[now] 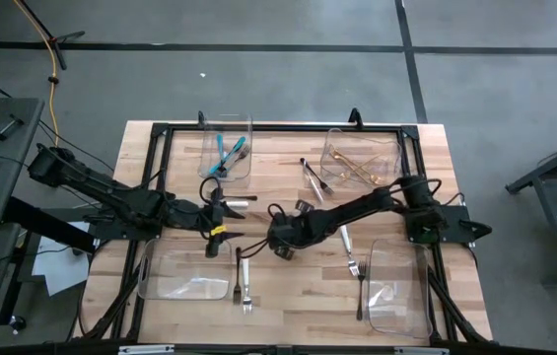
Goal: Sort silverware by color (type)
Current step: Put the gold fork into the top right transparent bin
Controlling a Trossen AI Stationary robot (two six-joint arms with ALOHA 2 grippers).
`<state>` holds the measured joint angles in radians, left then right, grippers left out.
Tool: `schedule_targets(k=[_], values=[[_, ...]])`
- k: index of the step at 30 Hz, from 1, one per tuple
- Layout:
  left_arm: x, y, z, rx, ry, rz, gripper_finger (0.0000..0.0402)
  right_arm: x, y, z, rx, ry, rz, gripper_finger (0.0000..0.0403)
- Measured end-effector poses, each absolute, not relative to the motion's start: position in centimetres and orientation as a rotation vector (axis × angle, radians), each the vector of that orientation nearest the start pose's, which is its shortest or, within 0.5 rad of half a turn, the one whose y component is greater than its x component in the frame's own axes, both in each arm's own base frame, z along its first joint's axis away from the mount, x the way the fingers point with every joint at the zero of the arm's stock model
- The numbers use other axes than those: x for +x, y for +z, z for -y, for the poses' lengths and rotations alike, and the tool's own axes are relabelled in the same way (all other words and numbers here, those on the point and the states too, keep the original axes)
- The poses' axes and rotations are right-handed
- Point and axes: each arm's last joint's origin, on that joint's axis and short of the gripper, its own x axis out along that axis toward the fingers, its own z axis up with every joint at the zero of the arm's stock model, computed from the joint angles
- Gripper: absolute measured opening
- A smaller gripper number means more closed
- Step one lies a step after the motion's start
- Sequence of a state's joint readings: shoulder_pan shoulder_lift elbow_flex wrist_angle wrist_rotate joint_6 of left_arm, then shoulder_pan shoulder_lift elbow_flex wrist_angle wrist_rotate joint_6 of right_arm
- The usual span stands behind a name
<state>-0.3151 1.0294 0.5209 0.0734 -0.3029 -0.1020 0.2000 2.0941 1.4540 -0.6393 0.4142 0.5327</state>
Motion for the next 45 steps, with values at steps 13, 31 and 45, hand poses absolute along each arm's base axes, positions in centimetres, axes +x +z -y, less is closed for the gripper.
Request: schedule_targets(k=[13,31,45], values=[[20.5,22.3,6.4,0.035,-0.019,-0.406,0.0211,33.9,15.2,-7.2,0.162,-0.563,-1.041,0.0005],[21.4,24.0,6.5,0.049,0.046,-0.203,0.0211,28.0,22.7,-6.8,0.13,-0.218,0.088,0.0005],[23.3,23.8,7.1,0.095,0.054,-0.082,0.0211,28.1,22.8,-6.7,0.101,-0.142,0.101,0.0005]])
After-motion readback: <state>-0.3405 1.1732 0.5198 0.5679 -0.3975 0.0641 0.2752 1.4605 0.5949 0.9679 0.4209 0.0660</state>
